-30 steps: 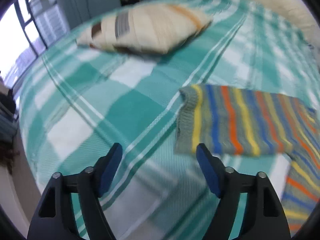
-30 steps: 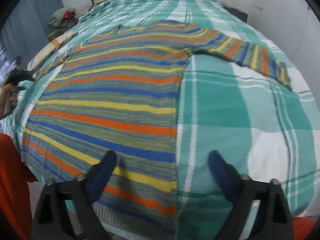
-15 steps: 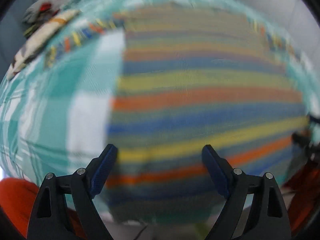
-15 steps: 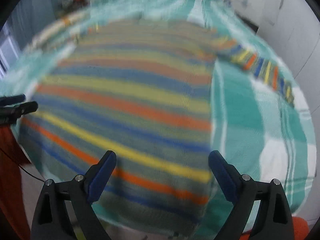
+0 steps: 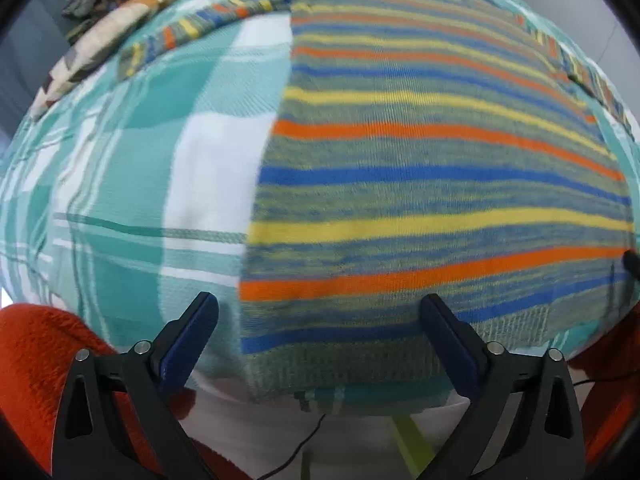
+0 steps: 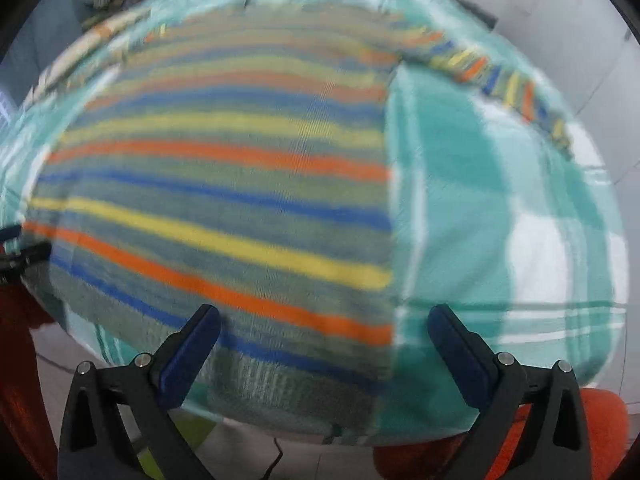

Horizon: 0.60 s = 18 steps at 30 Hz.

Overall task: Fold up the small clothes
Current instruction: 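Pull the held sleeve outward with the left tool and release it flat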

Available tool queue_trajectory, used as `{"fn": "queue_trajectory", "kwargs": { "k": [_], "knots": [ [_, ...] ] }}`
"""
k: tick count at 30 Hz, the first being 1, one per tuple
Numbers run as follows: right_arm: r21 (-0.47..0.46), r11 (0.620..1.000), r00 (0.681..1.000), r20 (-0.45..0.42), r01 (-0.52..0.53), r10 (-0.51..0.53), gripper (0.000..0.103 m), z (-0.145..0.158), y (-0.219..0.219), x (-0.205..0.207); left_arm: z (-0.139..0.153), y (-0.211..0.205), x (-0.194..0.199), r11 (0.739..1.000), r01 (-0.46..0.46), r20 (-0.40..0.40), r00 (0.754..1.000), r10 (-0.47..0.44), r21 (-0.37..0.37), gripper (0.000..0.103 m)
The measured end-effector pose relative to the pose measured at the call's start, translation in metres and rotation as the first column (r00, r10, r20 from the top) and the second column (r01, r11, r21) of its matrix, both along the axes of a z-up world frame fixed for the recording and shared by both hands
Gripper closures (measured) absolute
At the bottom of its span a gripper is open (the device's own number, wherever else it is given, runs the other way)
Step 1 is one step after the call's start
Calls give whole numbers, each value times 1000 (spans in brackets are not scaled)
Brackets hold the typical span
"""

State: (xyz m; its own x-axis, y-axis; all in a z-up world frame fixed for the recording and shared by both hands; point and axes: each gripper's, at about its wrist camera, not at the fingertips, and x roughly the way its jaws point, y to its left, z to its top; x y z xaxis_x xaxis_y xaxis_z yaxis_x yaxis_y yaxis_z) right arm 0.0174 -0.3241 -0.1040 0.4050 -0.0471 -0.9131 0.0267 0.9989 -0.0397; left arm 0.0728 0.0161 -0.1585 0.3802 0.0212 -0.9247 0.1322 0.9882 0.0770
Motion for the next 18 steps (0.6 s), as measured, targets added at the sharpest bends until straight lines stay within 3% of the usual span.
{"fn": "queue_trajectory", "kwargs": {
  "k": [3, 6, 12, 18],
  "knots": [
    [-6, 1000, 993, 121, -9, 10, 1, 29, 5, -7, 18, -2, -4, 1000, -4, 80, 997, 5, -15, 2],
    [12, 997, 983, 168, -76, 73, 1, 37, 27, -5, 21, -7, -2, 1000, 19, 128, 992, -19, 5, 2],
    [15, 985, 981, 94, -174, 172, 2, 7, 59, 18, 1, -21, 13, 997, 63, 95, 993, -68, 54, 2],
    [18, 984, 984, -9, -178, 178, 1, -26, 55, 25, -13, -26, 9, 992, 90, 53, 994, -95, 92, 1]
  ]
}}
